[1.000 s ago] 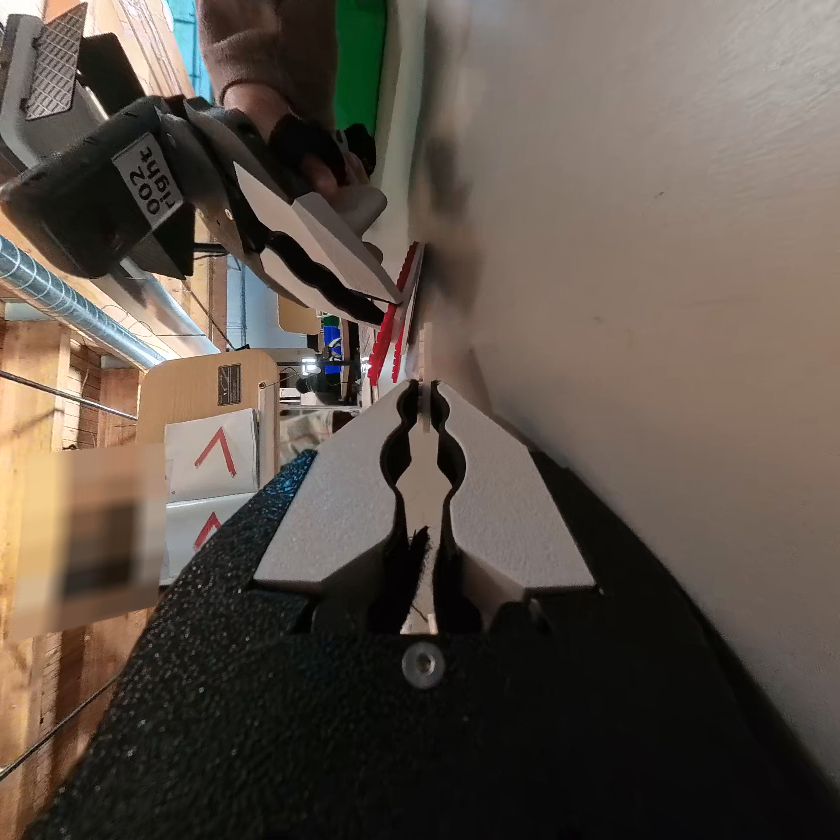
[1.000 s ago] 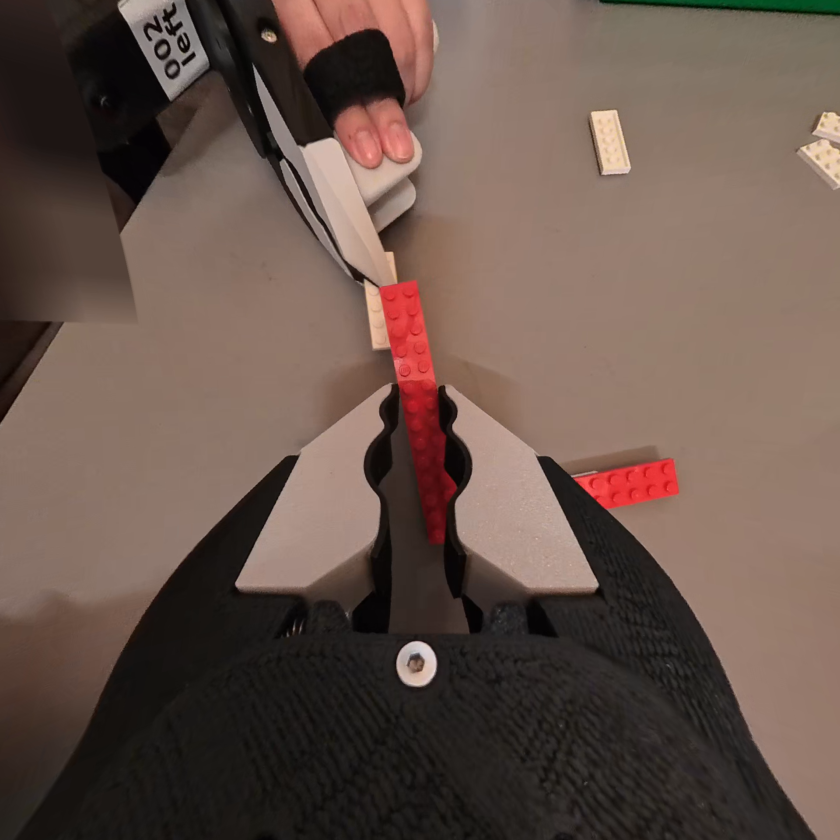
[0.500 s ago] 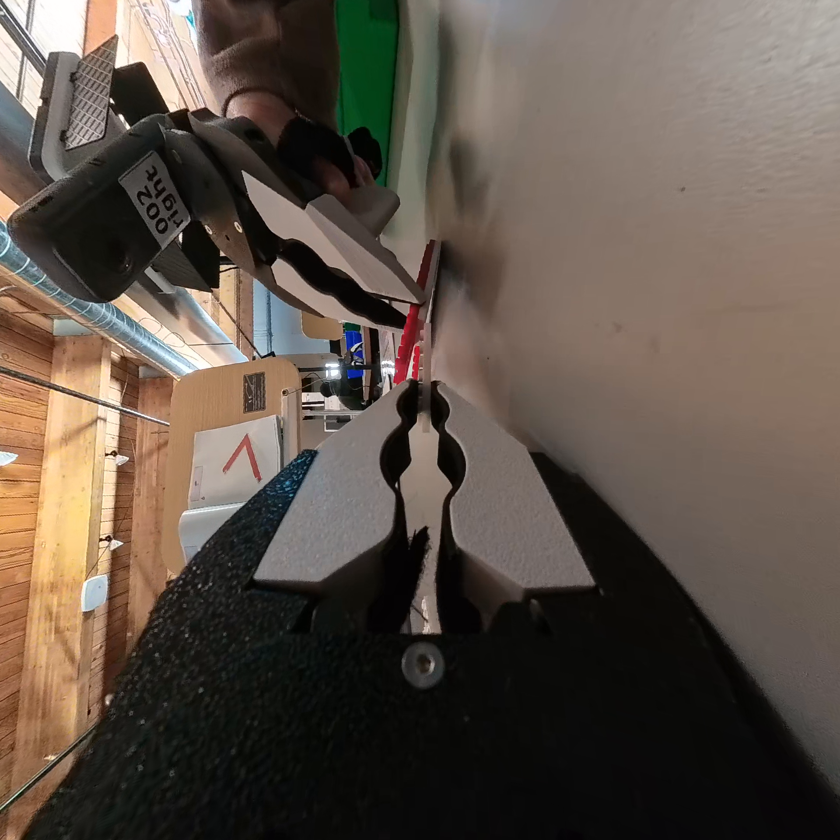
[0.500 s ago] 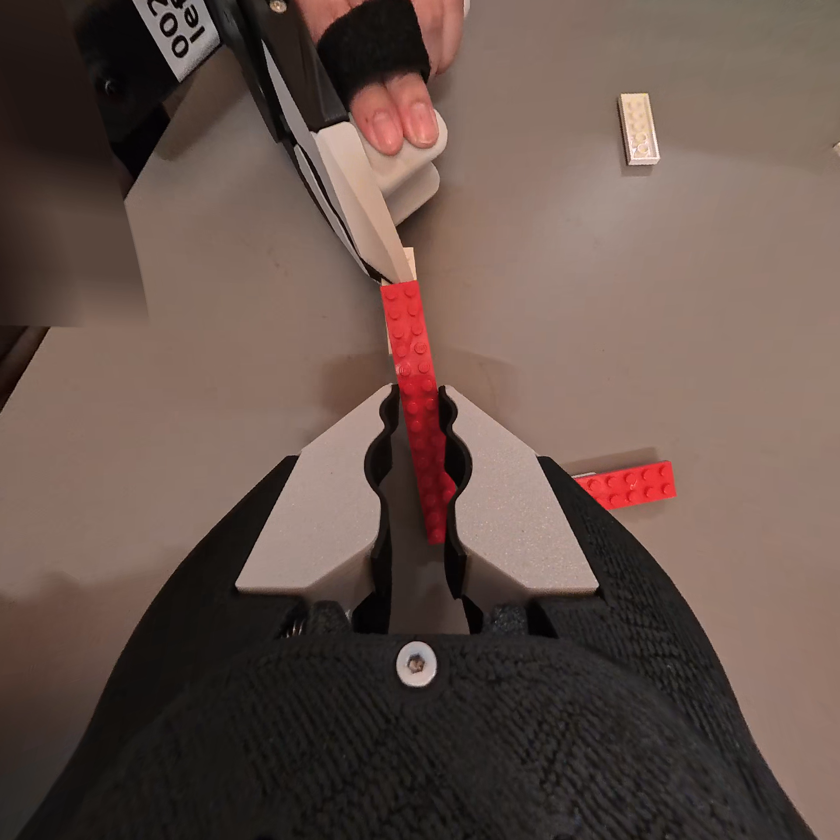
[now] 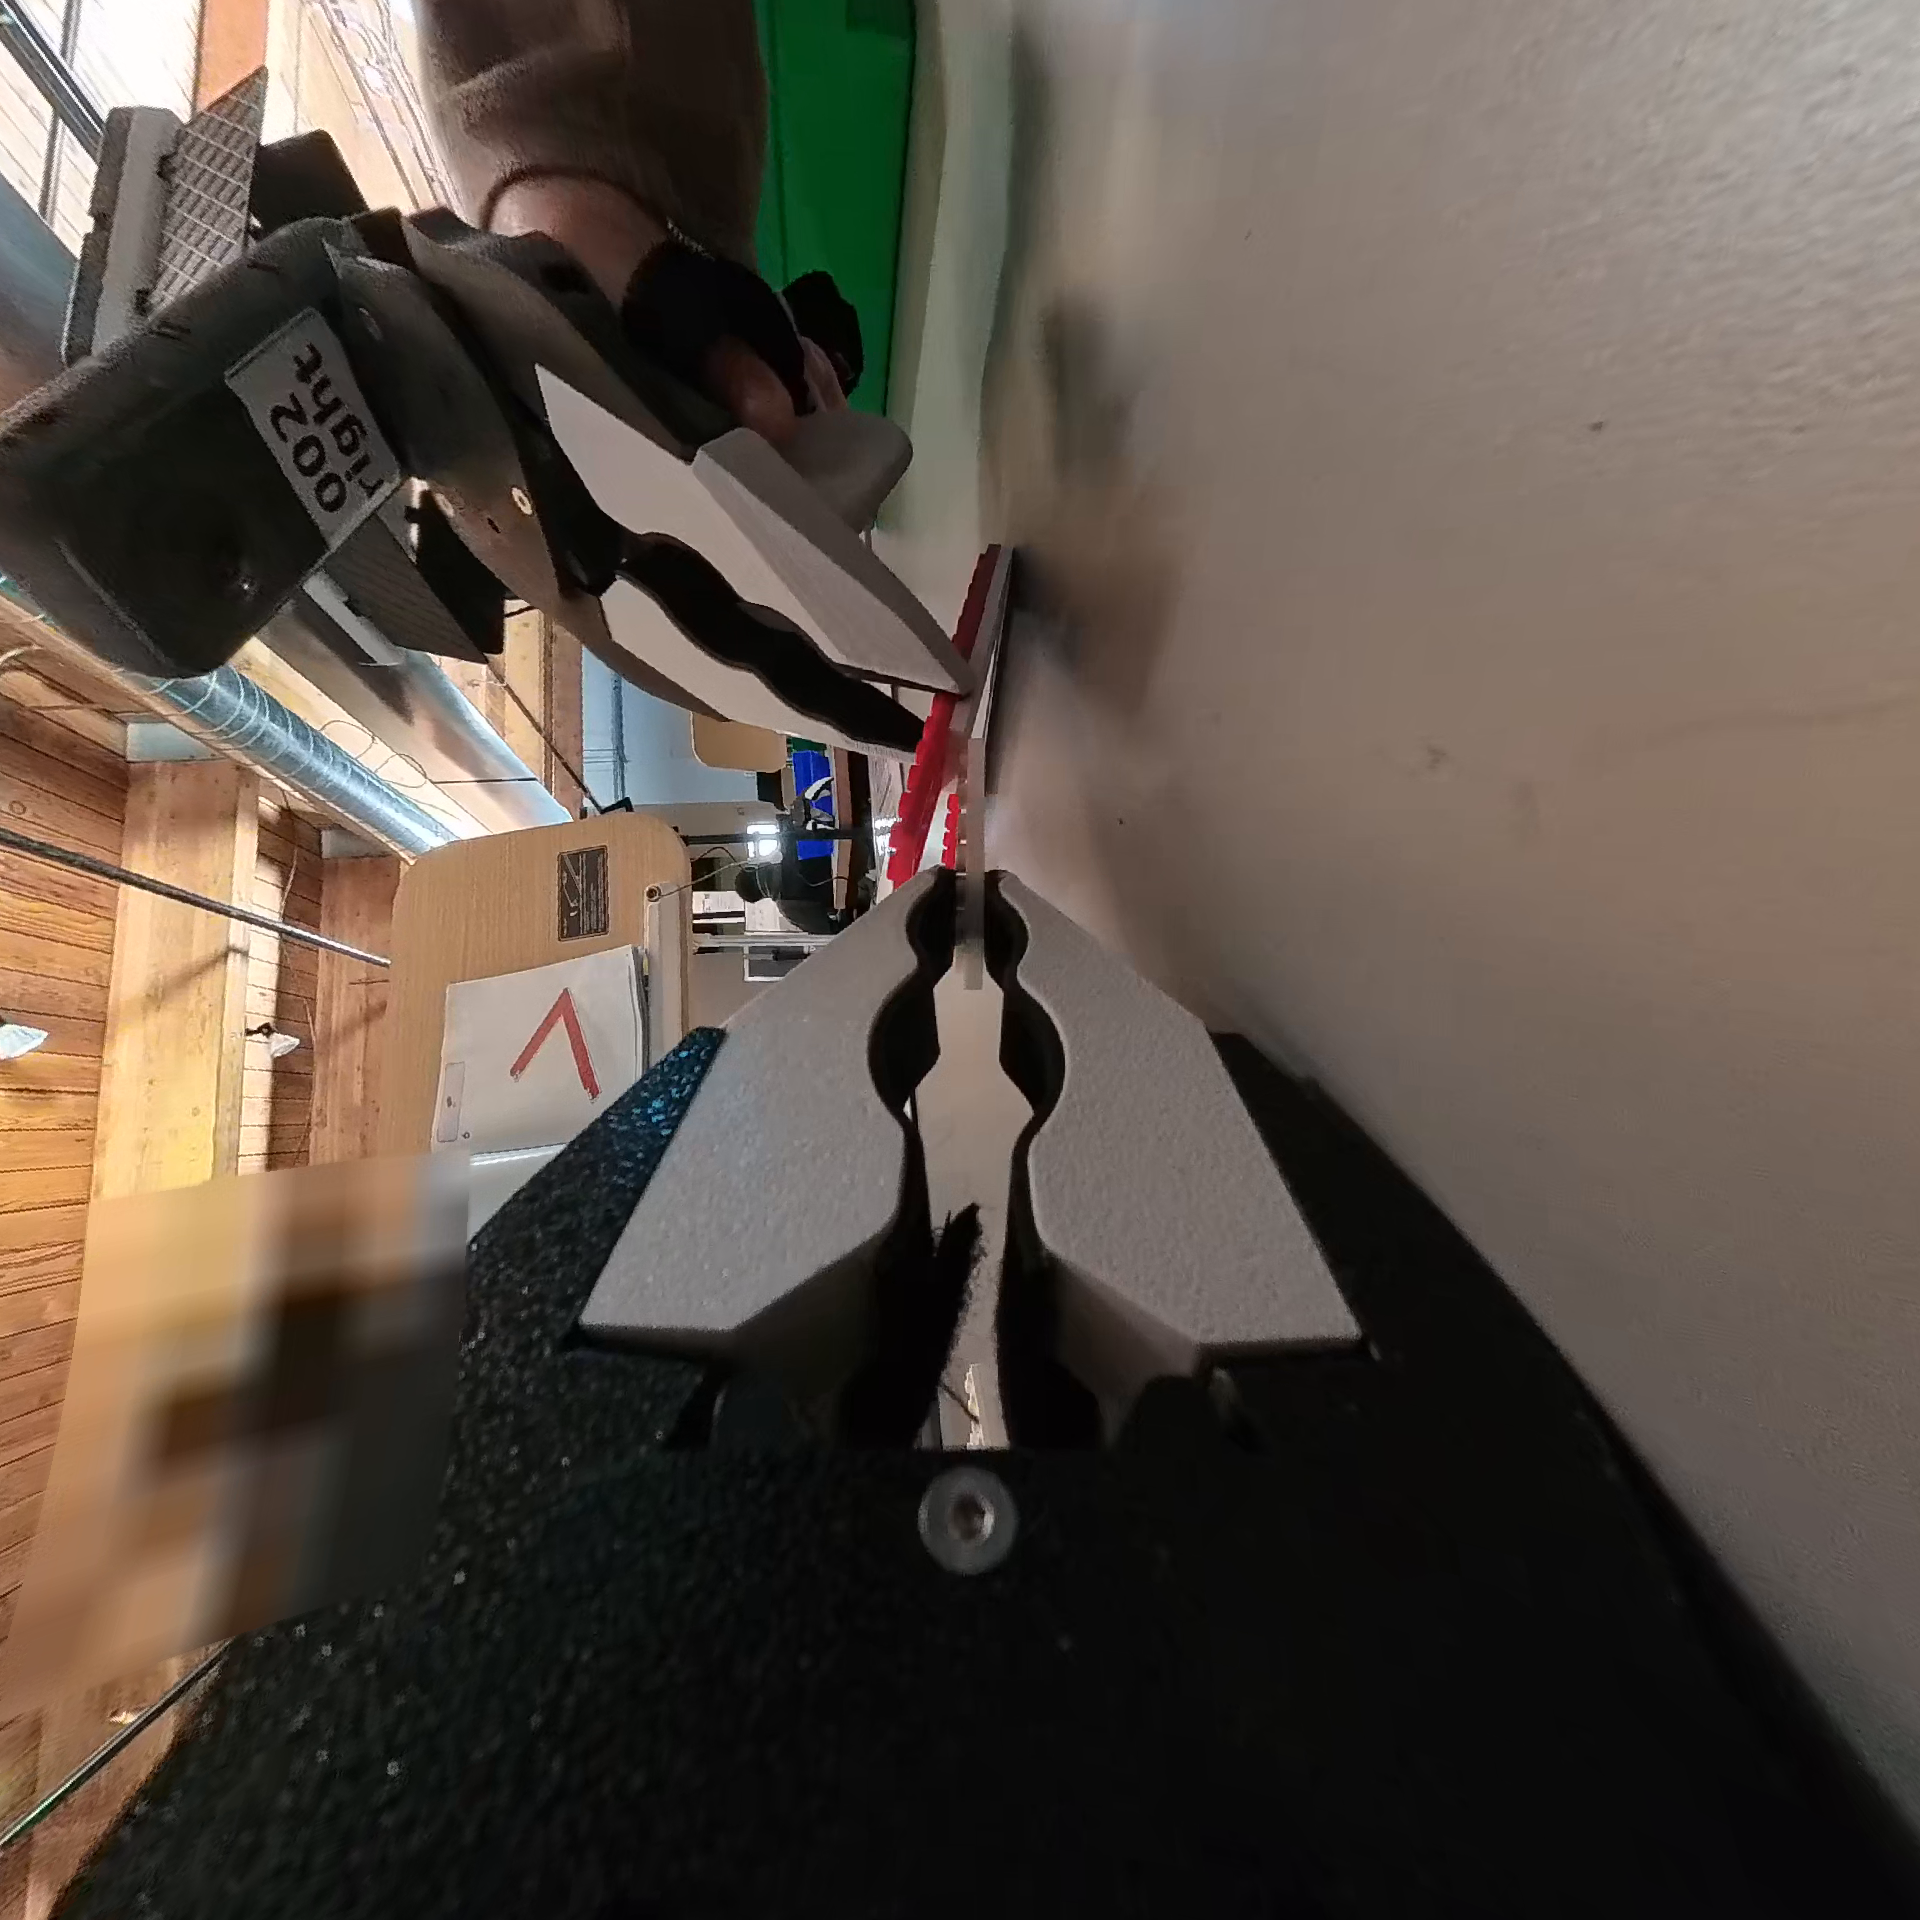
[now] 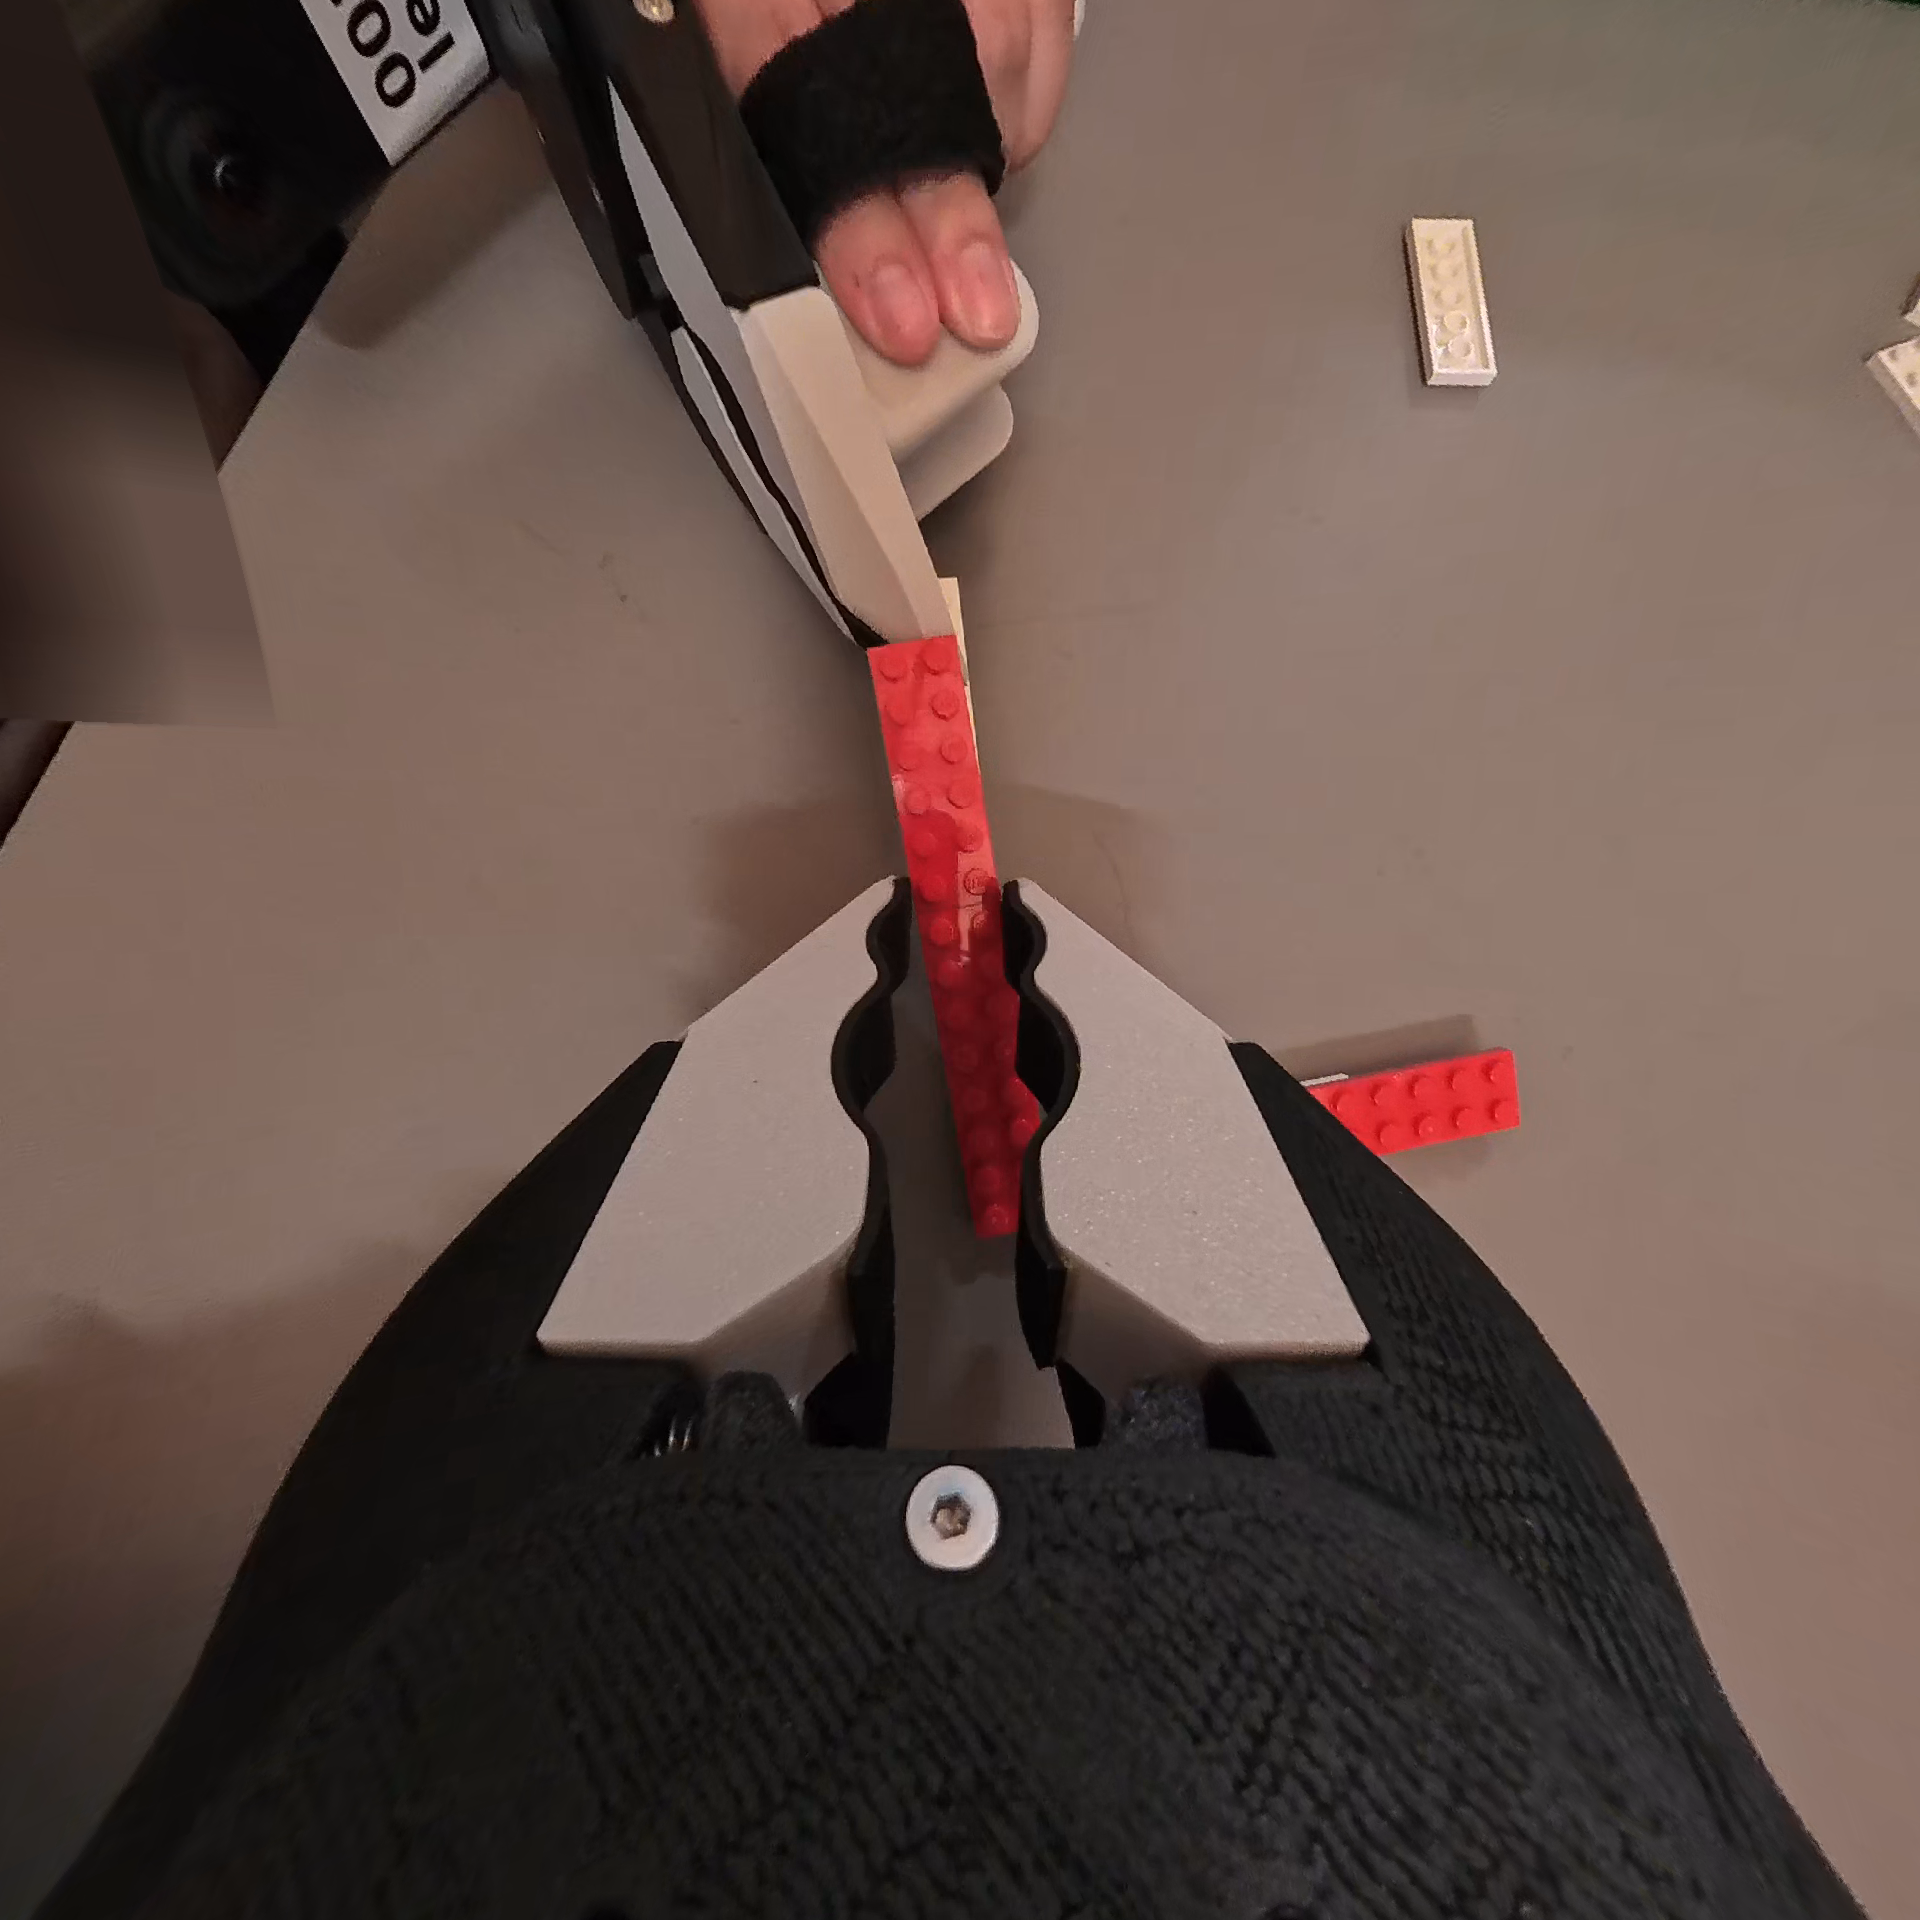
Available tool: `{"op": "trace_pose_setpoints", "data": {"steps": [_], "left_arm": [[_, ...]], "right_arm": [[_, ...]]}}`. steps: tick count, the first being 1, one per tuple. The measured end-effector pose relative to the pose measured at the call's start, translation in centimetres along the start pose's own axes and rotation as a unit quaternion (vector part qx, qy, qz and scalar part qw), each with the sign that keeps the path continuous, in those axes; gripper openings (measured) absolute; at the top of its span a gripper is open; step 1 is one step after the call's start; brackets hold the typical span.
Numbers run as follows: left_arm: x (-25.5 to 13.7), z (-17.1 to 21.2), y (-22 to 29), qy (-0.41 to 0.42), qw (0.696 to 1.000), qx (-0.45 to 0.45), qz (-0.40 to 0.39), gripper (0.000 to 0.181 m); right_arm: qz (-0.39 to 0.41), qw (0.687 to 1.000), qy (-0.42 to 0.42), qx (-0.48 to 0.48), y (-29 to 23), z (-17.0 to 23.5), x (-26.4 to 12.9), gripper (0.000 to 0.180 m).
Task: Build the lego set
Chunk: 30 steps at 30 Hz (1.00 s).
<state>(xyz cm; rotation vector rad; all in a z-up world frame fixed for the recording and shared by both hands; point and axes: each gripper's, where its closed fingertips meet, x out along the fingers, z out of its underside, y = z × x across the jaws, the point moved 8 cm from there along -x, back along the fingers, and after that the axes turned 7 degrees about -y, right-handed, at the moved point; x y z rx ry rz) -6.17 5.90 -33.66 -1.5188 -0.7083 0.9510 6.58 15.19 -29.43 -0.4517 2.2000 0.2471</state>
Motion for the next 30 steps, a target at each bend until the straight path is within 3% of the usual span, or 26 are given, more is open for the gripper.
{"op": "trace_pose_setpoints", "data": {"steps": [9,12,15,20,23,30], "left_arm": [[0.0,0.1,0.1,0.0,1.0,-0.004,0.006,0.003],[0.1,0.1,0.1,-0.001,1.0,-0.006,0.009,0.003],[0.1,0.2,0.1,-0.003,1.0,-0.01,0.012,0.003],[0.1,0.2,0.0,-0.005,1.0,-0.01,0.012,0.003],[0.1,0.2,0.0,-0.006,1.0,-0.01,0.011,0.003],[0.1,0.2,-0.1,-0.006,1.0,-0.018,0.013,0.003]], "right_arm": [[0.028,0.999,-0.04,-0.013,-0.5,-0.2,0.6,0.034],[0.072,0.996,-0.045,-0.025,-1.1,-0.8,0.2,0.05],[0.154,0.985,-0.034,-0.07,-2.5,-1.8,0.4,0.054],[0.34,0.922,-0.052,-0.177,-5.2,-2.1,2.4,0.054],[0.414,0.882,-0.068,-0.215,-5.9,-2.1,3.6,0.045],[0.508,0.817,-0.096,-0.255,-5.7,-2.2,5.0,0.036]]}}
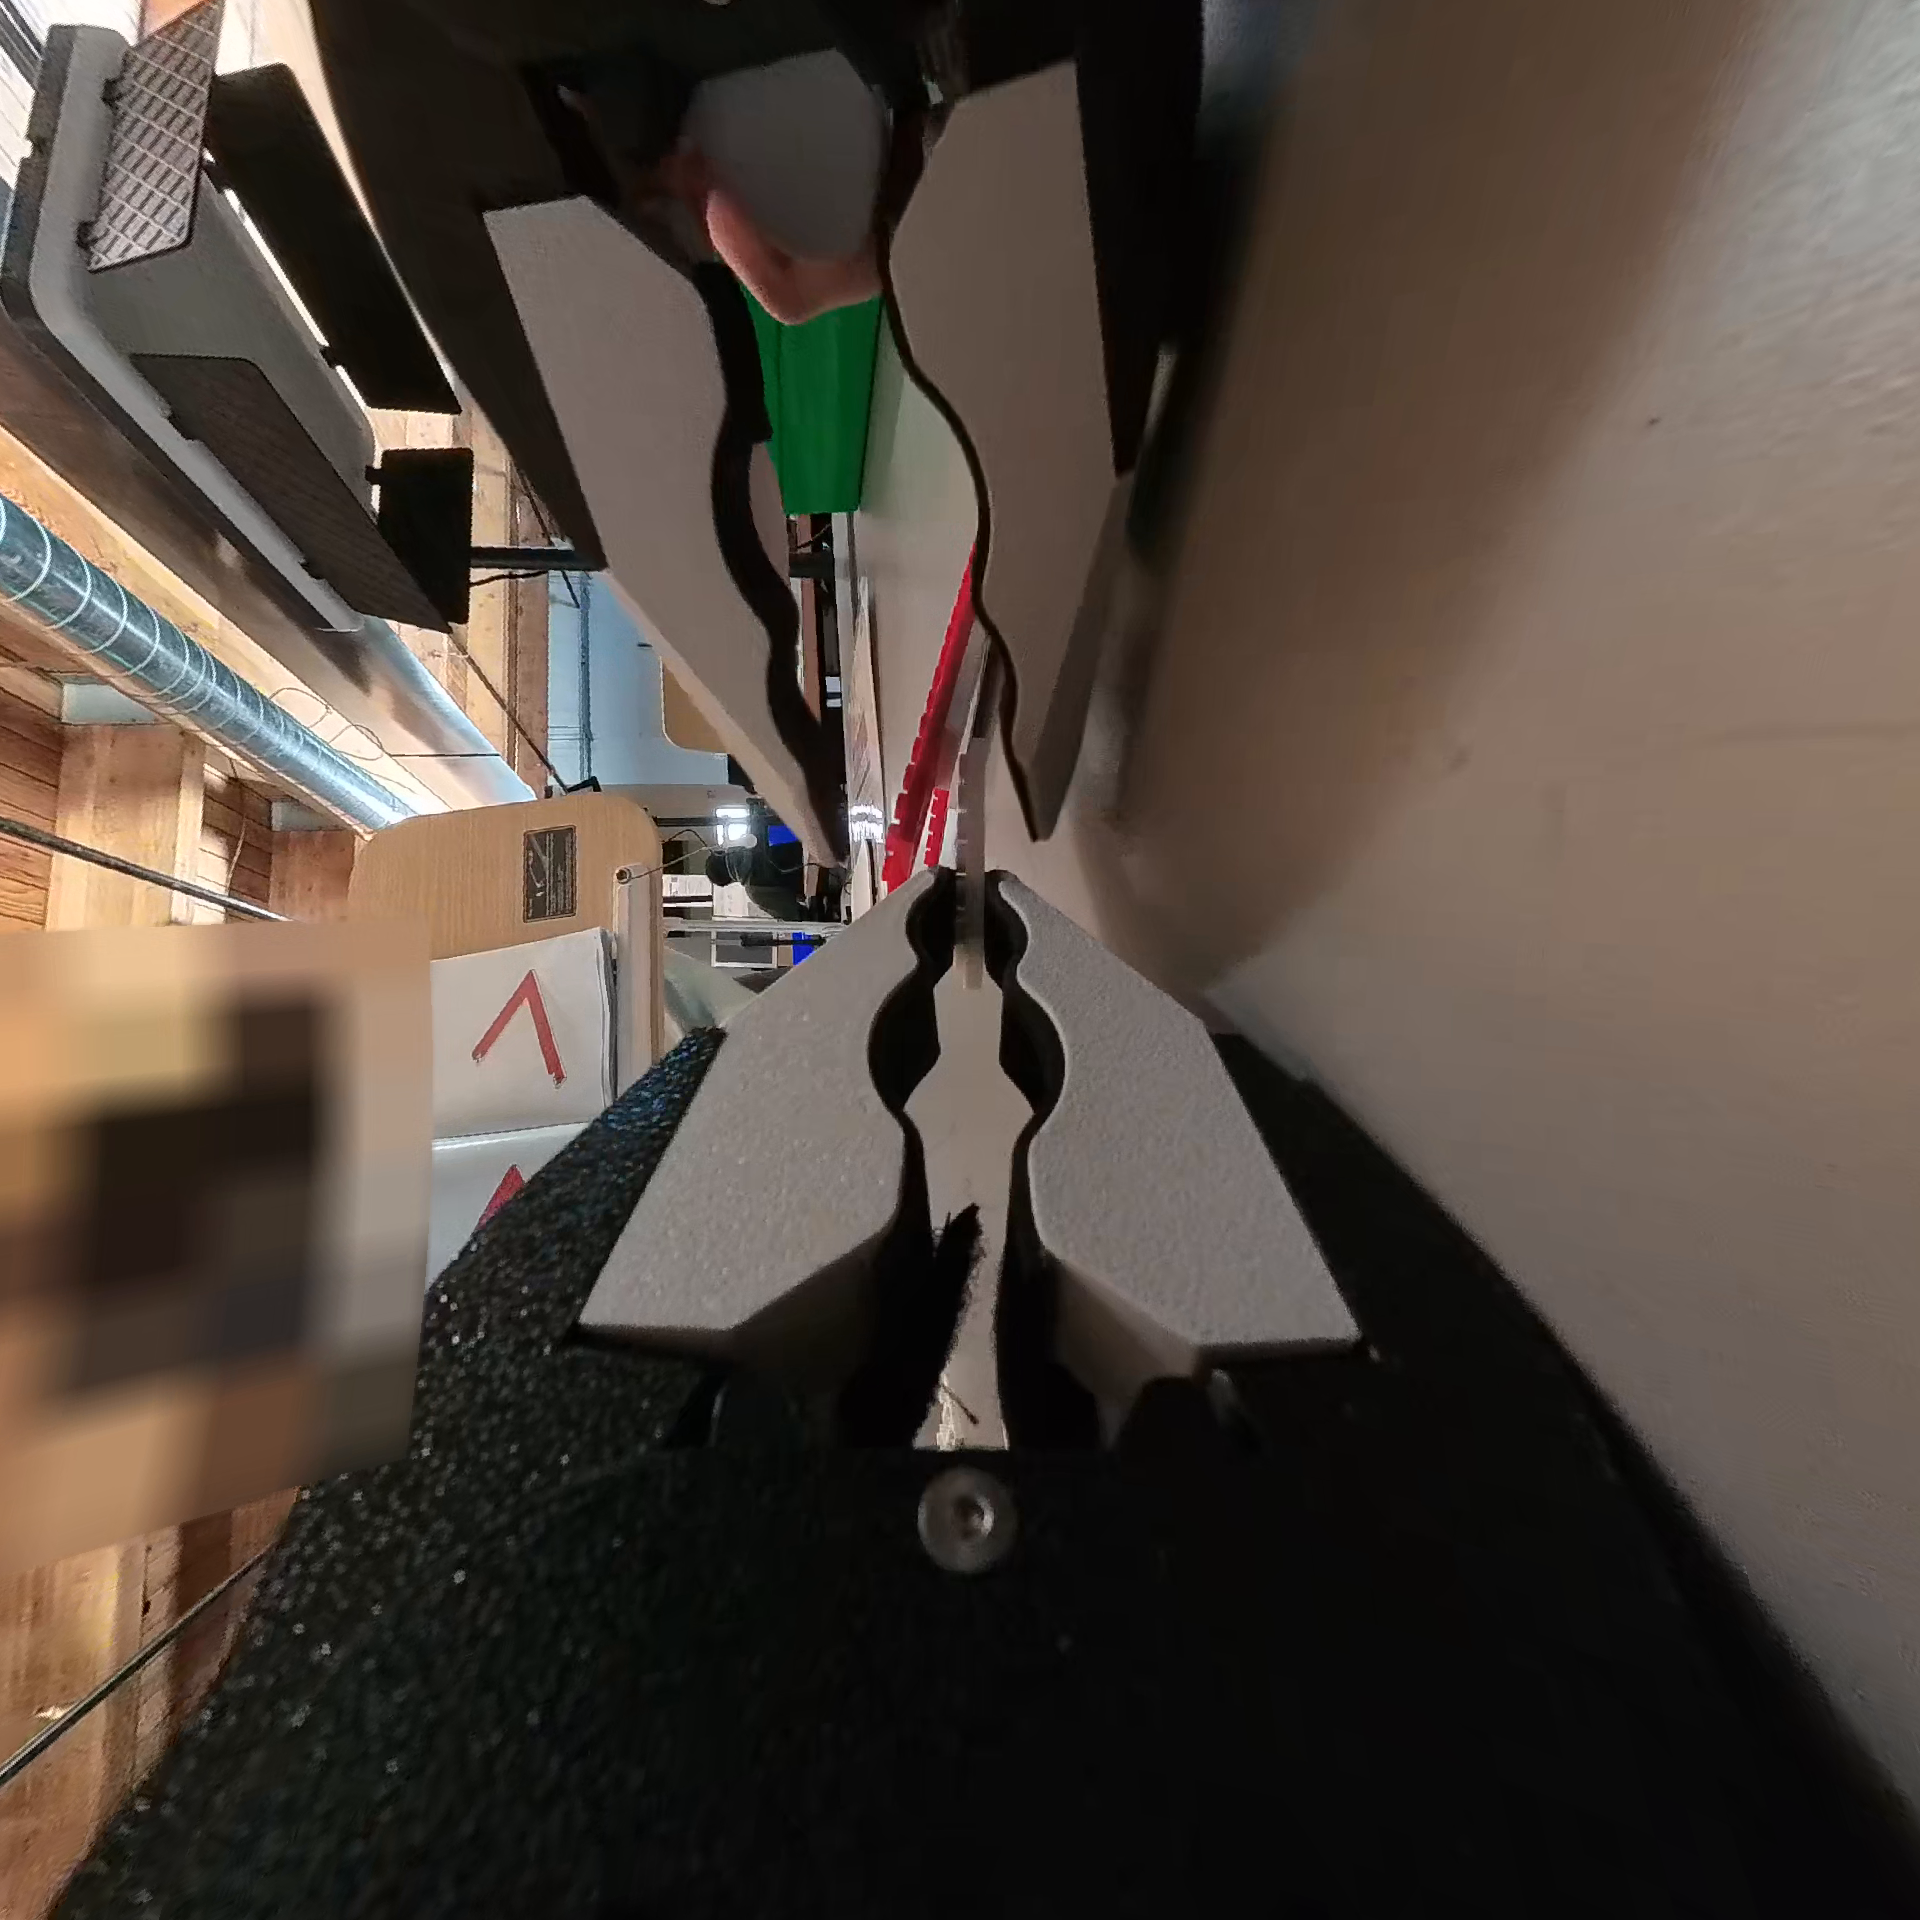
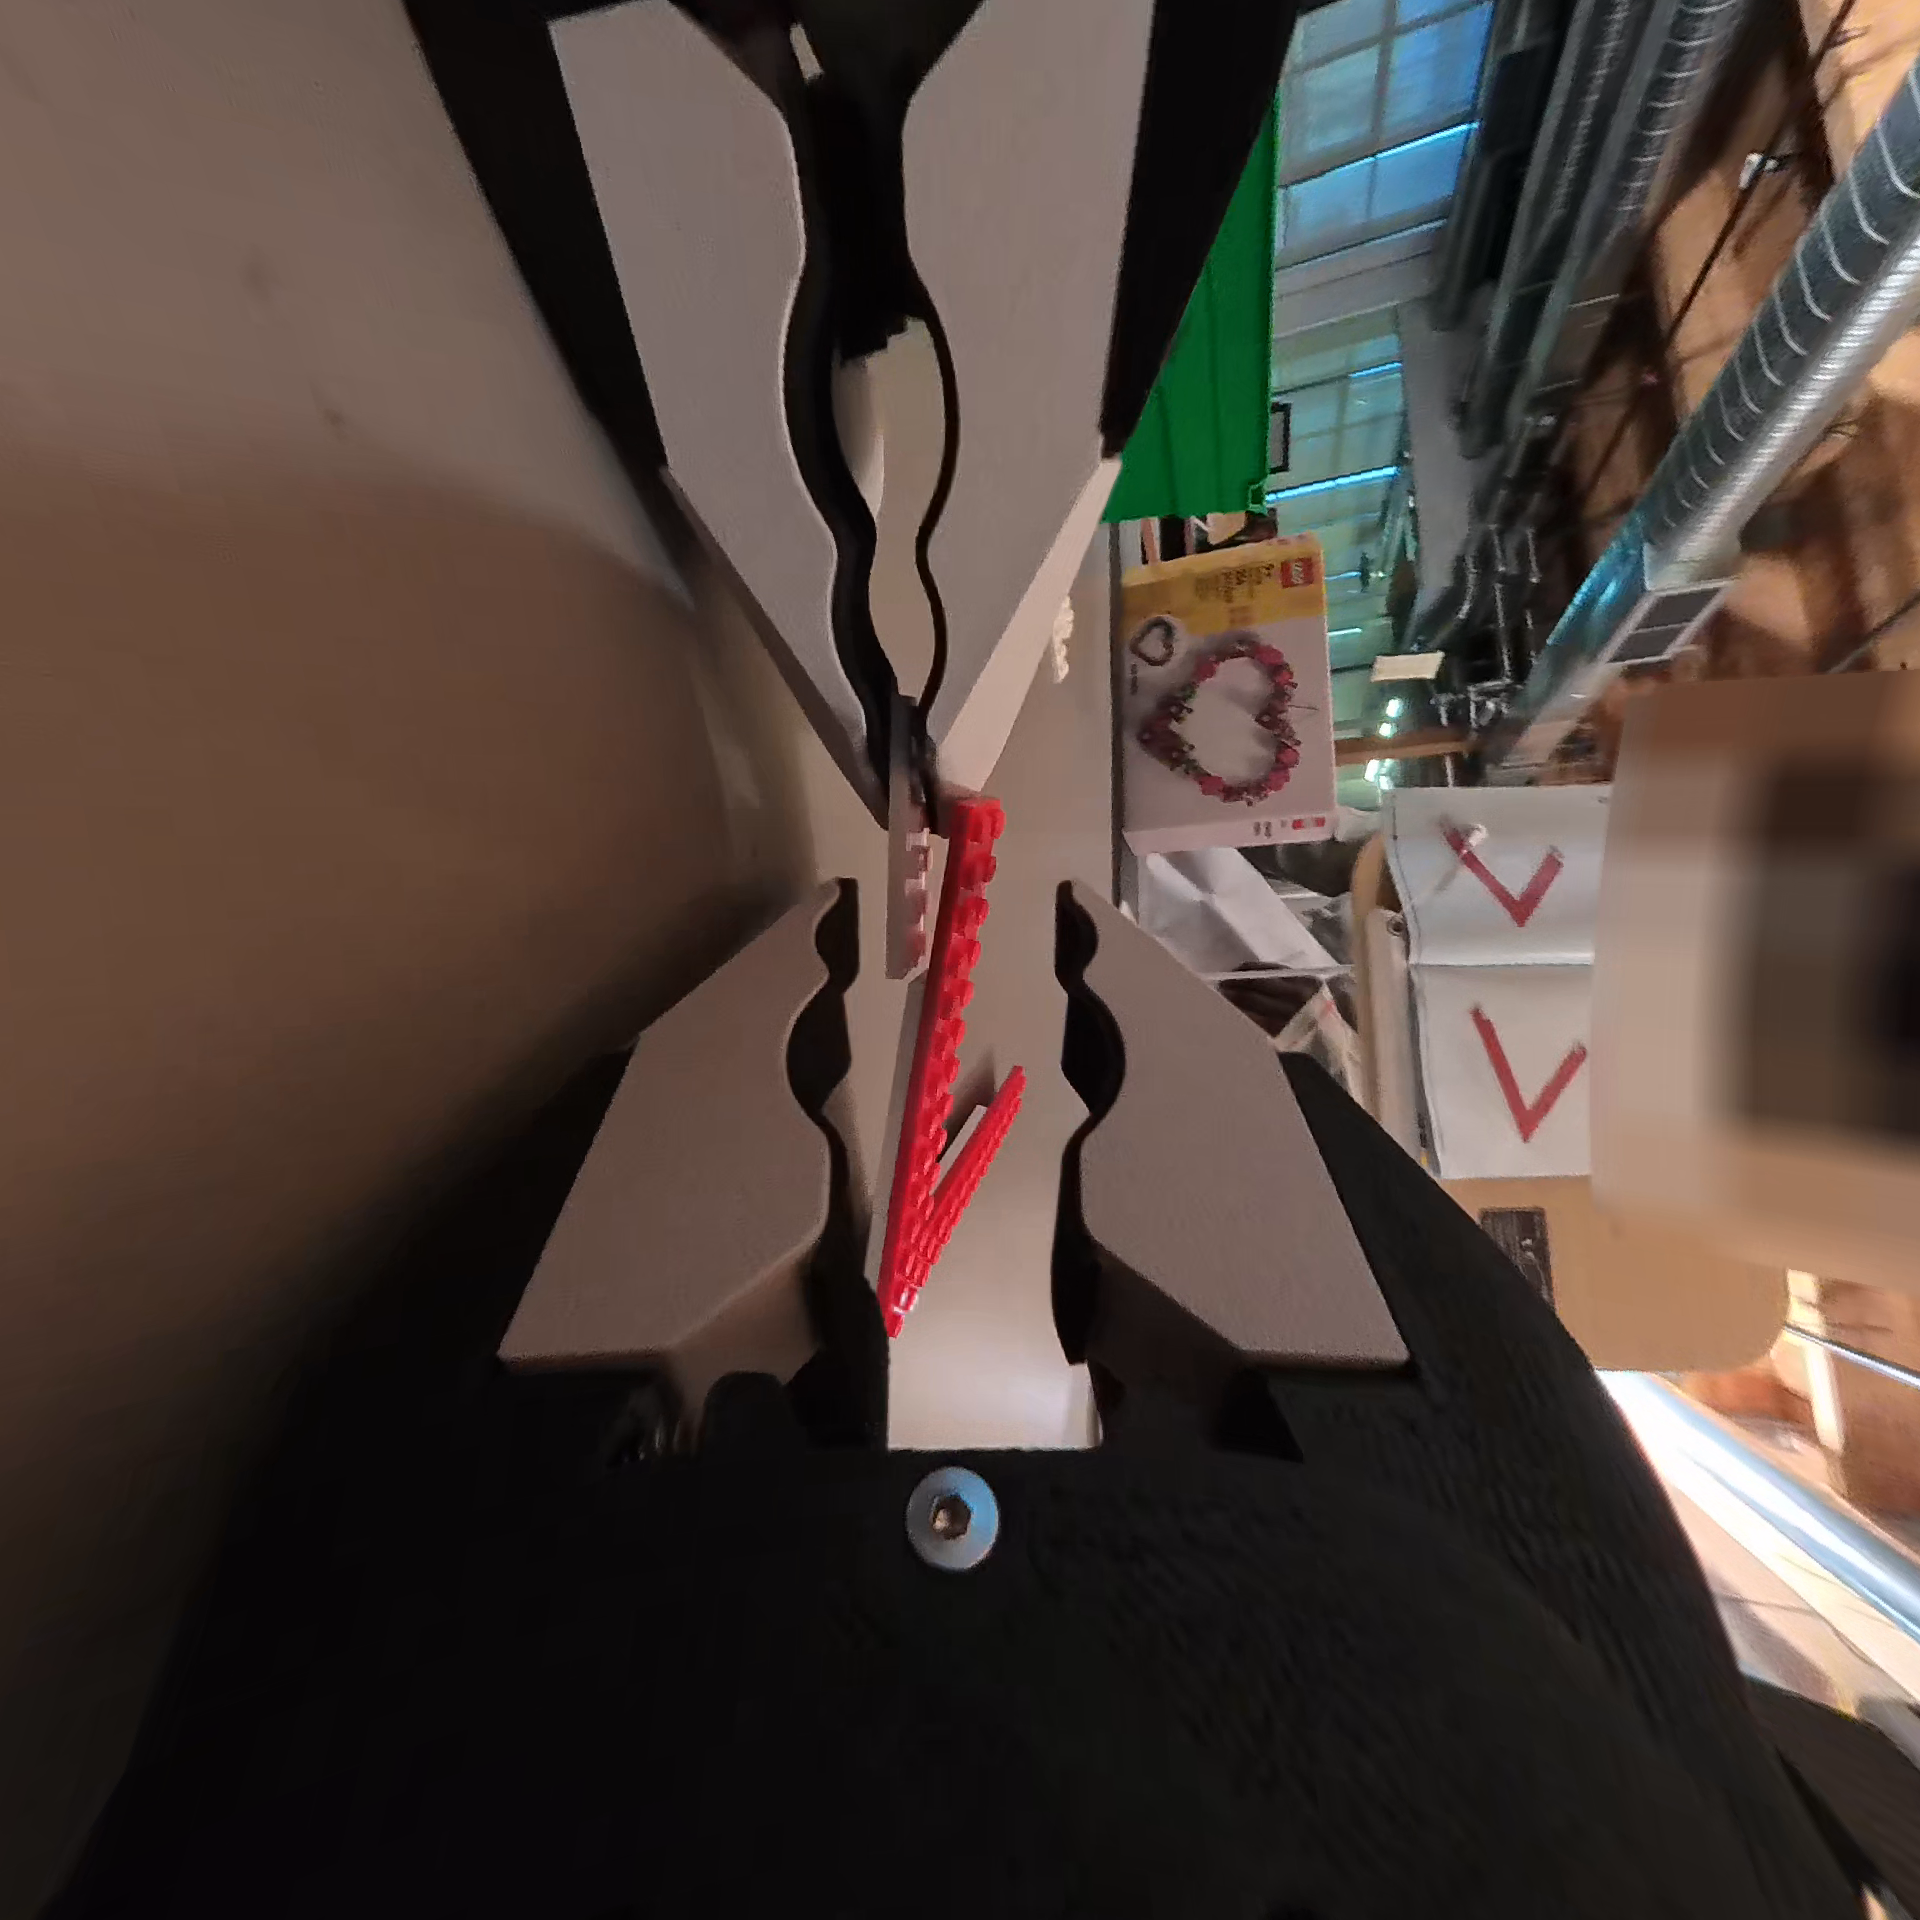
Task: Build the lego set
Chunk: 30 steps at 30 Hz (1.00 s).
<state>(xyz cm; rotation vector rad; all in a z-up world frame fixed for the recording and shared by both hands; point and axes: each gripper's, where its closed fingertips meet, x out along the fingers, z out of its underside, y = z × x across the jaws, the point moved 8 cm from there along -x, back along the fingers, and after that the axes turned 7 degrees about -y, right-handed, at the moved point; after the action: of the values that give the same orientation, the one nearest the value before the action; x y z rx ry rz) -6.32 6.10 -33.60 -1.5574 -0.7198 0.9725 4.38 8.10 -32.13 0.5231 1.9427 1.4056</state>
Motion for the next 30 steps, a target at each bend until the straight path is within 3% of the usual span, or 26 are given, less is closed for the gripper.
{"op": "trace_pose_setpoints", "data": {"steps": [12,30], "left_arm": [[-0.1,0.0,-0.4,0.002,1.0,-0.019,-0.002,0.003],[-1.2,-0.2,-1.2,0.032,0.998,-0.039,-0.028,0.004]], "right_arm": [[0.032,0.999,-0.021,-0.024,-0.4,0.2,0.3,0.014],[0.031,0.999,-0.012,0.028,0.1,0.5,0.2,0.008]]}}
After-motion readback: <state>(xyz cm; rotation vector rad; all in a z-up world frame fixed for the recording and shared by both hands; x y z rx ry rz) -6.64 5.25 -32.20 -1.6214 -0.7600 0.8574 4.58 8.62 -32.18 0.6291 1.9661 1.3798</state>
